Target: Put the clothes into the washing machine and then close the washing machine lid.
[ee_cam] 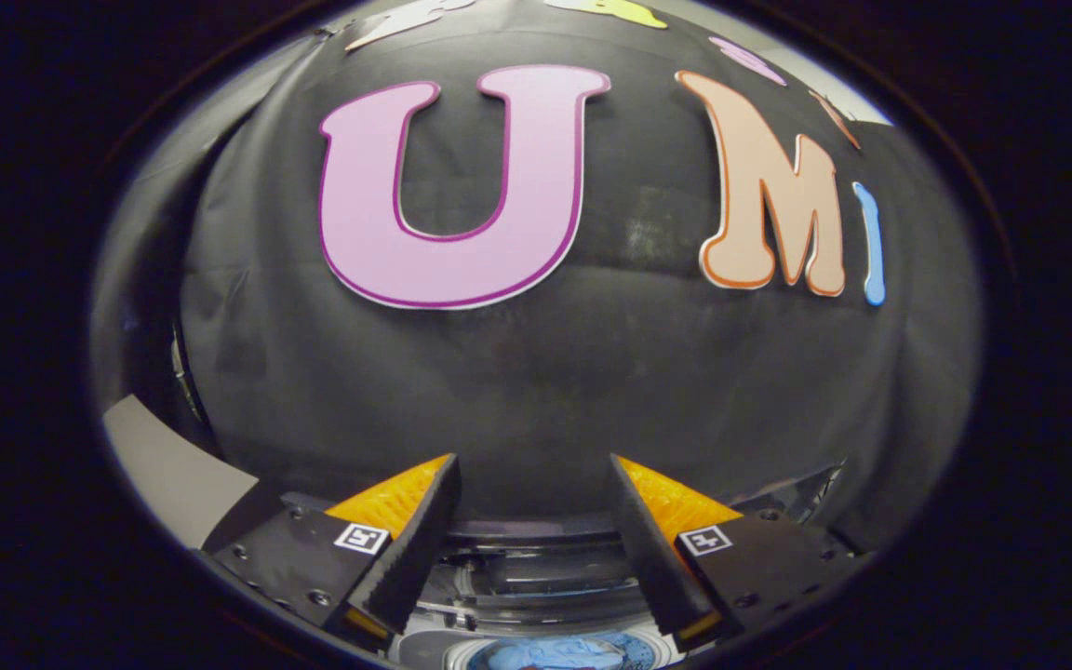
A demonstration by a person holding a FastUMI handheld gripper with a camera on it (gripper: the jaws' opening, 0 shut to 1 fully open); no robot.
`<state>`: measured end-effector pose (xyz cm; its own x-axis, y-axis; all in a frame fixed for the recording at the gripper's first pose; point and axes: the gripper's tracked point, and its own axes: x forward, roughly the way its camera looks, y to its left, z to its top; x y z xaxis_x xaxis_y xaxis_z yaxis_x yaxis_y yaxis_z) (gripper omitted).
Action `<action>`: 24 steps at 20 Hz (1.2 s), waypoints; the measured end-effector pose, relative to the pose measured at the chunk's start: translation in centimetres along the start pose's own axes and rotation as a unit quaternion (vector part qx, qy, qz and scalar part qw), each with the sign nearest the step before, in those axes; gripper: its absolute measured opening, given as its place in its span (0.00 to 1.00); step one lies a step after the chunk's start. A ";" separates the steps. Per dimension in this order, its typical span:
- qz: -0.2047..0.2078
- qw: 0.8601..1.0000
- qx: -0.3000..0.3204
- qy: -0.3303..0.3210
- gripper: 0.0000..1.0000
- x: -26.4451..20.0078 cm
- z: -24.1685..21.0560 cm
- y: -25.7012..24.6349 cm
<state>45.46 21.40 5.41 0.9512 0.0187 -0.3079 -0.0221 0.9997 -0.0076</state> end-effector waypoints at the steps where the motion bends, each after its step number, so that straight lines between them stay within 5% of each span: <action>1: 0.000 1.000 0.001 -0.001 0.97 -0.3 0.0 0.0; 24: 0.006 1.000 -0.015 0.013 0.97 -10.1 -3.2 -0.8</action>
<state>34.91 20.40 5.43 0.9425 0.0295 -0.3330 -0.0427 0.9986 -0.0324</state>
